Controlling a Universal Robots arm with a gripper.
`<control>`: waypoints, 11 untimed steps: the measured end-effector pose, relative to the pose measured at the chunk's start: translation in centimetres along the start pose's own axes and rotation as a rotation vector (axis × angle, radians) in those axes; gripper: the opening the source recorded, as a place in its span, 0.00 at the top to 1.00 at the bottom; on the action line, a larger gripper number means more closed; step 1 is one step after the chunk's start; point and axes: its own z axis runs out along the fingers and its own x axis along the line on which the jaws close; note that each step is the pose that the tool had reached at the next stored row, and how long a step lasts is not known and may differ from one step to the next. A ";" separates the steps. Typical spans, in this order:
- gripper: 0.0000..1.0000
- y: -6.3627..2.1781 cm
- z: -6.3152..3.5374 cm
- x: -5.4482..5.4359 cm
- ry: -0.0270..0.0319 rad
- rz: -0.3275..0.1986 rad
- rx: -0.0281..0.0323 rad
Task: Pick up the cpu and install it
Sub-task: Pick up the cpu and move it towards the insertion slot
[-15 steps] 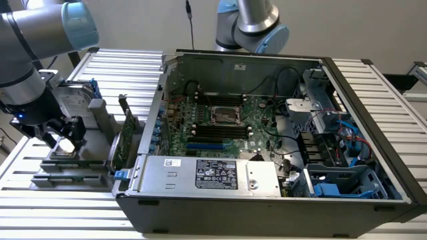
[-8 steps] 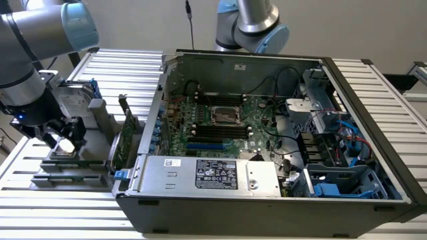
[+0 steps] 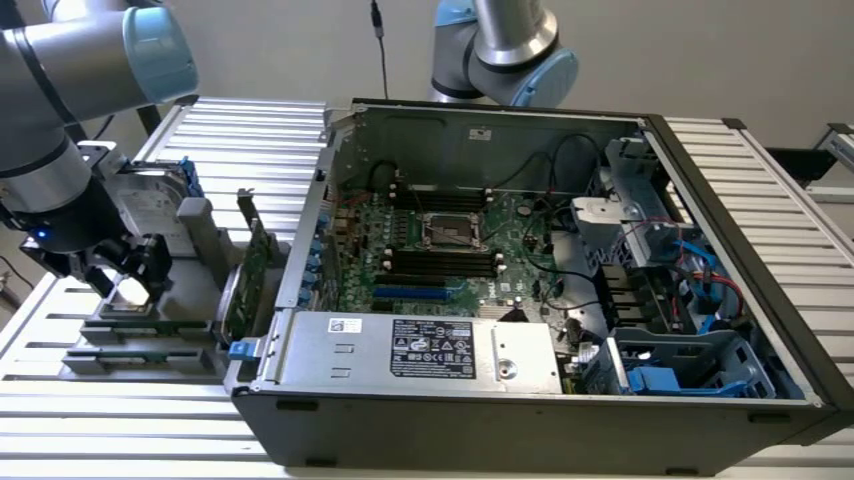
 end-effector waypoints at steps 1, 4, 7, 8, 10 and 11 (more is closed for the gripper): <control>0.33 0.00 0.01 0.0 -0.0001 0.000 0.0000; 0.35 0.00 0.01 0.0 0.0000 0.000 0.0000; 0.42 0.00 0.01 0.0 -0.0001 0.000 0.0000; 0.42 0.00 0.02 0.0 -0.0001 0.000 -0.0001; 0.42 -0.01 0.02 0.0 -0.0002 0.000 -0.0001; 0.44 -0.02 0.01 0.0 -0.0001 0.000 0.0000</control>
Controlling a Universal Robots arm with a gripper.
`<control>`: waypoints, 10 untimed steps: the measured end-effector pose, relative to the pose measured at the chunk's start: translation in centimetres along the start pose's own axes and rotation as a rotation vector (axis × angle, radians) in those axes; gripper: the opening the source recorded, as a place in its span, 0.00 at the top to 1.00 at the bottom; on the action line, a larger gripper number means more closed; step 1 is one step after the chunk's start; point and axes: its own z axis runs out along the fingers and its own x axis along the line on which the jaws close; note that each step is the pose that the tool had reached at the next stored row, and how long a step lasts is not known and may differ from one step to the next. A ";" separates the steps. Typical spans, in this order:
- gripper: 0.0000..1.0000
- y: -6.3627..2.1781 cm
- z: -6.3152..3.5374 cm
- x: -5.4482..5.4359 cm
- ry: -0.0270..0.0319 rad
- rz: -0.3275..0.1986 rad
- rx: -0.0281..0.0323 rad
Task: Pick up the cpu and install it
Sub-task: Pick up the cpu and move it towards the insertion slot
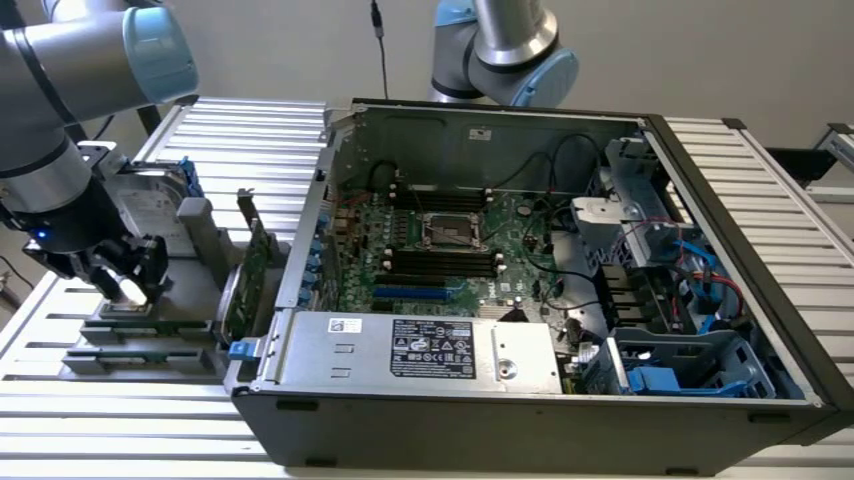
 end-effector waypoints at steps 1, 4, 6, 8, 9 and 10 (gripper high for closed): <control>0.44 0.00 0.00 0.0 0.0000 0.000 0.0000; 0.45 -0.02 0.00 0.0 0.0000 0.000 -0.0001; 0.45 -0.04 0.00 0.0 0.0001 0.000 -0.0002; 0.45 -0.05 0.00 0.0 0.0001 0.000 -0.0005; 0.45 -0.06 -0.01 0.0 0.0001 0.000 -0.0008; 0.45 -0.06 -0.01 0.0 0.0001 0.000 -0.0010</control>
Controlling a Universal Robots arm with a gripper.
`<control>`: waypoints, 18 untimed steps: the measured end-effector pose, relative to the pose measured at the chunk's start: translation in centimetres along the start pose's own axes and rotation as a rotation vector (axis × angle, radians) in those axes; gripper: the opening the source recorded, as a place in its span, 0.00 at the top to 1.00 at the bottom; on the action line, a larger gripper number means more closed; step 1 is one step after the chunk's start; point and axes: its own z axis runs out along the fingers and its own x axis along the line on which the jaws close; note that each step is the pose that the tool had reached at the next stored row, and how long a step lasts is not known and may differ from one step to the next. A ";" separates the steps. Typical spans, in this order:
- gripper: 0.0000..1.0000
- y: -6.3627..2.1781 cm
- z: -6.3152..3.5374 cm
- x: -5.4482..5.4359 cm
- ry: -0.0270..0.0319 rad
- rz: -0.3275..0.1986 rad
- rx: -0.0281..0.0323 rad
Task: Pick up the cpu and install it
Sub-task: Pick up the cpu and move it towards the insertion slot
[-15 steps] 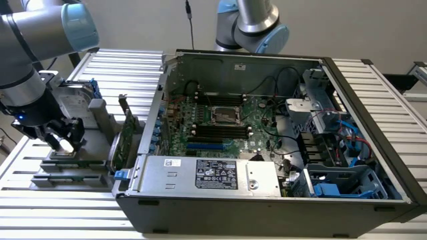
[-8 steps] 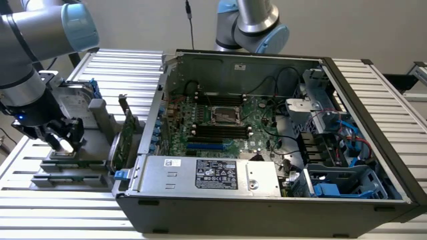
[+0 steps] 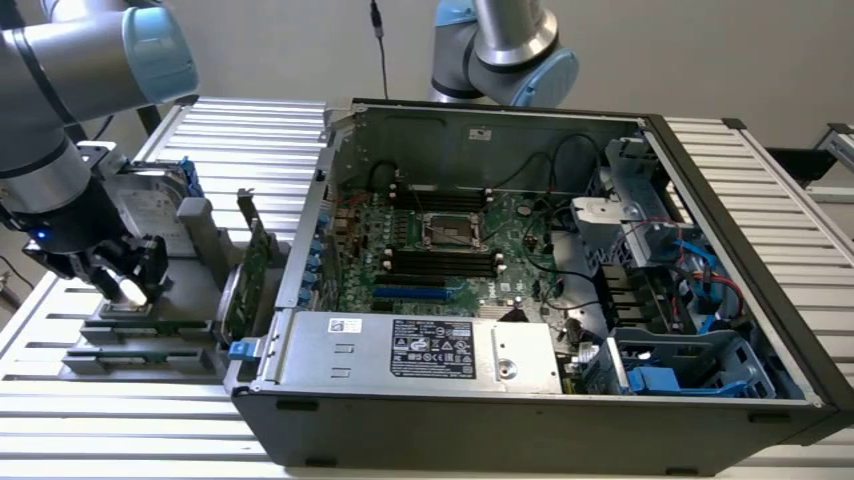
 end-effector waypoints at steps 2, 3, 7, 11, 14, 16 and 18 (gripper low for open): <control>0.45 -0.01 -0.04 0.0 -0.0001 0.000 -0.0011; 0.45 -0.02 -0.09 0.0 0.0001 0.000 -0.0017; 0.45 -0.06 -0.38 0.0 0.0003 0.000 -0.0055; 0.45 -0.08 -1.12 0.0 0.0011 0.000 -0.0097; 0.45 -0.06 -2.14 0.0 0.0027 0.000 -0.0130; 0.45 -0.06 -2.82 0.0 0.0038 0.000 -0.0151; 0.45 -0.04 -3.58 -0.1 0.0049 0.000 -0.0175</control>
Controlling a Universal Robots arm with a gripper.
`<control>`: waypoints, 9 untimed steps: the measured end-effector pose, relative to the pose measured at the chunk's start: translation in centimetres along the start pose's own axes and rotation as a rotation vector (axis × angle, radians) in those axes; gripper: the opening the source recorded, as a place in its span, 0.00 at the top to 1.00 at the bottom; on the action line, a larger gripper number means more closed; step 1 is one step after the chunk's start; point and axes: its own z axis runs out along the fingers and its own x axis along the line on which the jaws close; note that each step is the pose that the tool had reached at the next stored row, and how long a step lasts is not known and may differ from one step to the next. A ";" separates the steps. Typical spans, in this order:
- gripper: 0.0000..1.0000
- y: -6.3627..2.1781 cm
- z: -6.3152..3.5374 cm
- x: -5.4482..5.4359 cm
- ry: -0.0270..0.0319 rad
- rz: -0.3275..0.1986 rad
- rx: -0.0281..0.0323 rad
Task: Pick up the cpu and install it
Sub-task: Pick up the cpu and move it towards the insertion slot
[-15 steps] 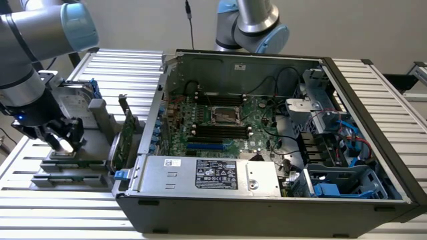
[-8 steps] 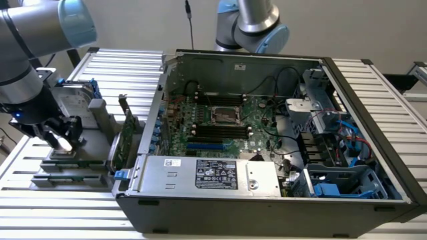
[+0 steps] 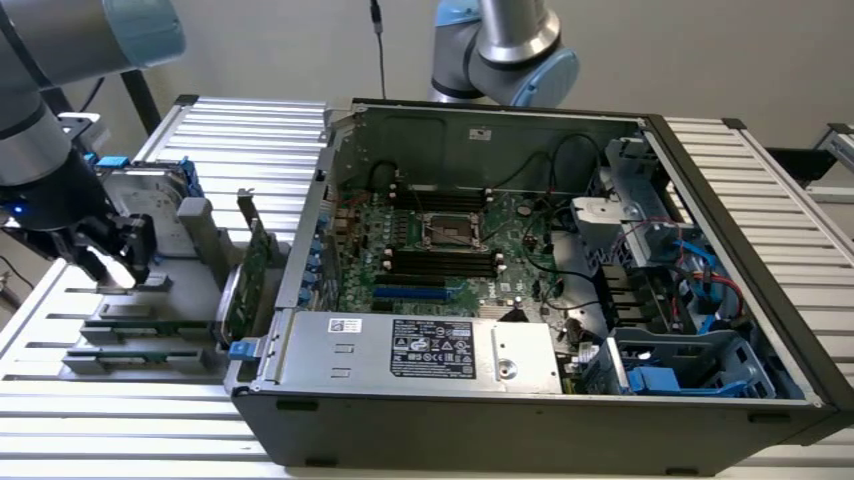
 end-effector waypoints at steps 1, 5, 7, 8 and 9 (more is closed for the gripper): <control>0.45 0.02 -0.39 -0.1 0.0004 0.000 -0.0010; 0.45 0.10 -1.97 -0.5 0.0028 0.000 -0.0059; 0.45 0.14 -2.74 -0.8 0.0043 0.000 -0.0090; 0.45 0.15 -3.14 -0.9 0.0049 -0.001 -0.0107; 0.45 0.17 -3.54 -1.1 0.0057 -0.001 -0.0122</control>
